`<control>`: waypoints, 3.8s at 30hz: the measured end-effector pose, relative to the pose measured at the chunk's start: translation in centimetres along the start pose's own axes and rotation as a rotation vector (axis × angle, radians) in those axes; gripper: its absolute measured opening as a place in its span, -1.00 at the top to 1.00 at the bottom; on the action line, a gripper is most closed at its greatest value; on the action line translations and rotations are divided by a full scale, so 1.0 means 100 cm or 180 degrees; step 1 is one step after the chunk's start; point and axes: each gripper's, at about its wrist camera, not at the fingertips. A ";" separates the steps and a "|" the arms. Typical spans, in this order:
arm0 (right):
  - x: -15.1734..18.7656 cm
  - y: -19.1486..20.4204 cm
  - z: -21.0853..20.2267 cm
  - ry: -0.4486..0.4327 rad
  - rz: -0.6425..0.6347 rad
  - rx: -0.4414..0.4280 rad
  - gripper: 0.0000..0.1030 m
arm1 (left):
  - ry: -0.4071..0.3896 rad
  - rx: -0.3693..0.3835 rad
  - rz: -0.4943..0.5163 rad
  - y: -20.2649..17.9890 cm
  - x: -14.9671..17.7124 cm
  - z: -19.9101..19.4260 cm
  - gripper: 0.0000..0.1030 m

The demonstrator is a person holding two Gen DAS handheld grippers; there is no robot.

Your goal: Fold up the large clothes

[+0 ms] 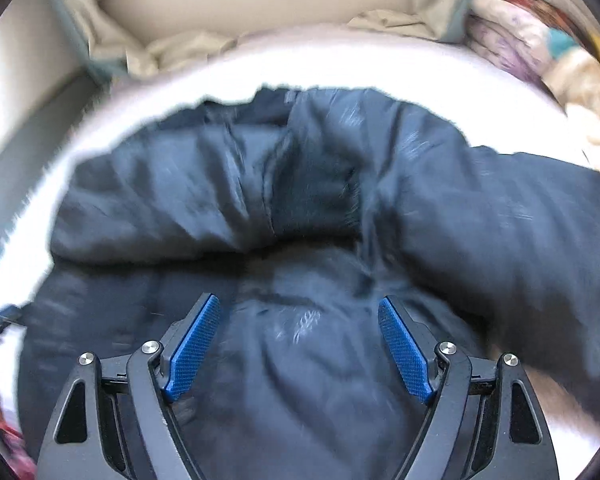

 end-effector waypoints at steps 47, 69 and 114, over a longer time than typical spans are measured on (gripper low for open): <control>0.104 -0.334 -0.158 -0.0755 0.3020 0.0825 0.64 | -0.0074 0.0414 -0.0115 -0.031 -0.003 -0.022 -0.91; -0.055 0.007 -0.158 -0.1397 0.0001 0.0420 0.74 | -0.0369 0.0364 -0.0501 0.019 -0.025 -0.049 -0.91; -0.056 -0.010 -0.054 -0.0401 0.0323 -0.0468 -0.57 | 0.0500 0.0987 -0.0458 -0.015 -0.008 0.025 -0.56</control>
Point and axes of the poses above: each gripper's, at about its wrist camera, not at the fingertips, and z roughly the way its jaws point, y to its left, x to its underside, and after that the axes turned 7 degrees about -y, right-handed
